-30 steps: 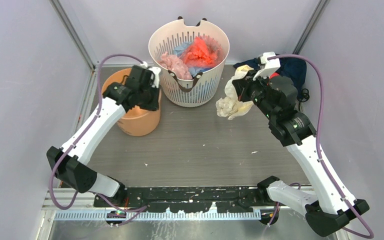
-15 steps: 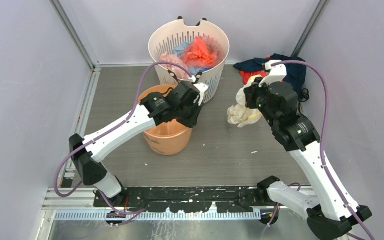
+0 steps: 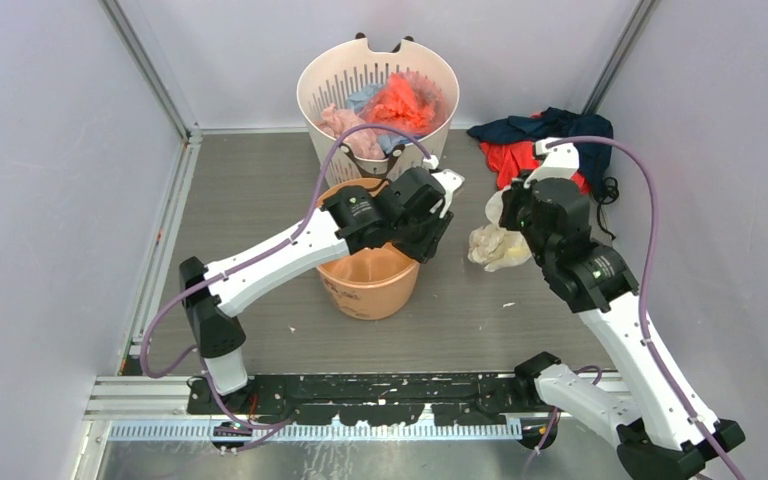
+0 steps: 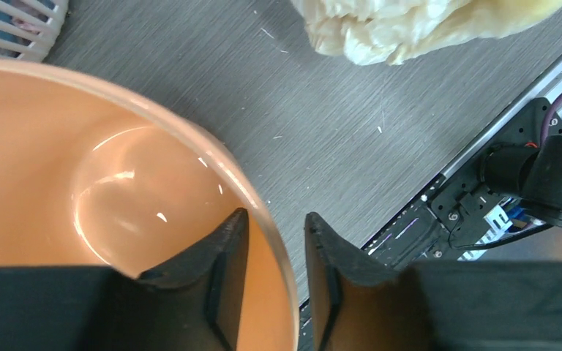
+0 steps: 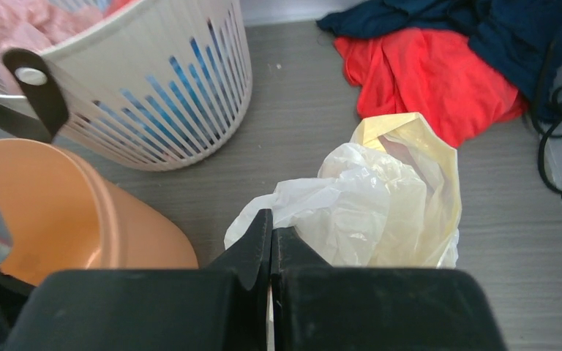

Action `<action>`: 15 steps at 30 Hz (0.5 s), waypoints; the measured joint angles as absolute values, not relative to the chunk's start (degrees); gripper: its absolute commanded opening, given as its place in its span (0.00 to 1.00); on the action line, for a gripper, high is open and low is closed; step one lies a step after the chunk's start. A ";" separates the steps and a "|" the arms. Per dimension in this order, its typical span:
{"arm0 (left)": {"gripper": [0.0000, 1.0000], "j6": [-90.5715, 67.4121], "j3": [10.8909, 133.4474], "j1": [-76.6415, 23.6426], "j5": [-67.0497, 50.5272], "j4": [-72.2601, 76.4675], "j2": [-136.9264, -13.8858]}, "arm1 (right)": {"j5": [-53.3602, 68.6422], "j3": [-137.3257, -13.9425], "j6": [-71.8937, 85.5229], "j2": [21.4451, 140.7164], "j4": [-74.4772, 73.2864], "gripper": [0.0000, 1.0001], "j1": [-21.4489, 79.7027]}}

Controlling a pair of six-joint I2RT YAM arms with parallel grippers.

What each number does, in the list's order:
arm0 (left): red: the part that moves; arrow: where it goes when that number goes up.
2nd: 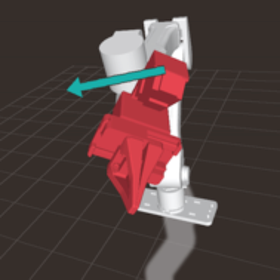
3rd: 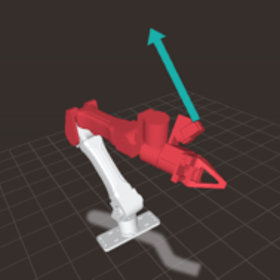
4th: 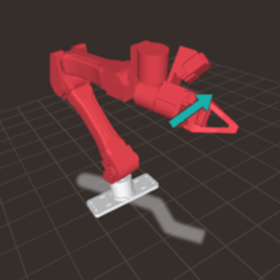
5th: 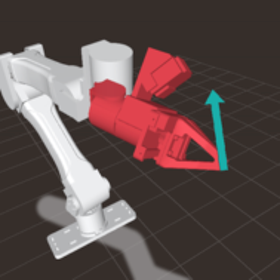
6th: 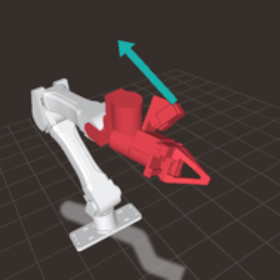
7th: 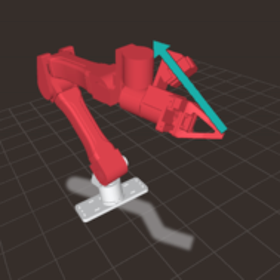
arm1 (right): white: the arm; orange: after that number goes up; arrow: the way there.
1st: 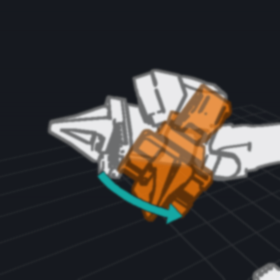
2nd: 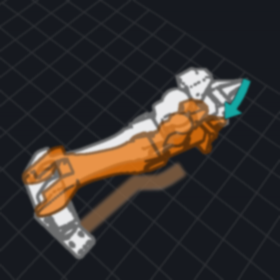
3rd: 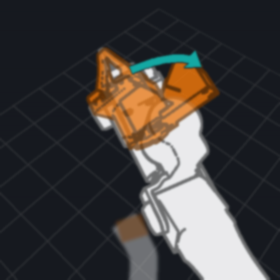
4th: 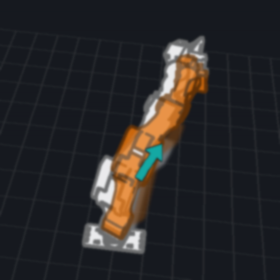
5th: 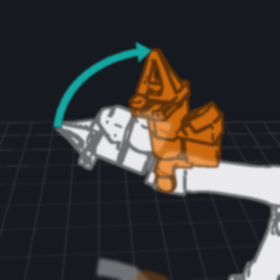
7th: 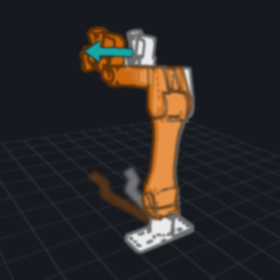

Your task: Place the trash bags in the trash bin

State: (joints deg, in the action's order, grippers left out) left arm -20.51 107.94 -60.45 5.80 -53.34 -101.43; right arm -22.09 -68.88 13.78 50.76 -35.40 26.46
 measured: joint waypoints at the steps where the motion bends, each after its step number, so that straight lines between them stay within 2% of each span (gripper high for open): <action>1: 0.38 -20.53 108.40 -60.71 5.78 -53.36 -101.89 | -22.35 -68.12 14.20 50.92 -35.46 0.01 26.46; 6: 0.37 -20.49 110.61 -61.12 5.78 -53.69 -103.68 | -23.18 -63.31 17.87 53.69 -35.16 0.01 26.46; 15: 0.45 -19.38 113.56 -61.17 5.61 -54.15 -104.05 | -22.02 -58.39 21.32 58.76 -33.87 0.01 26.46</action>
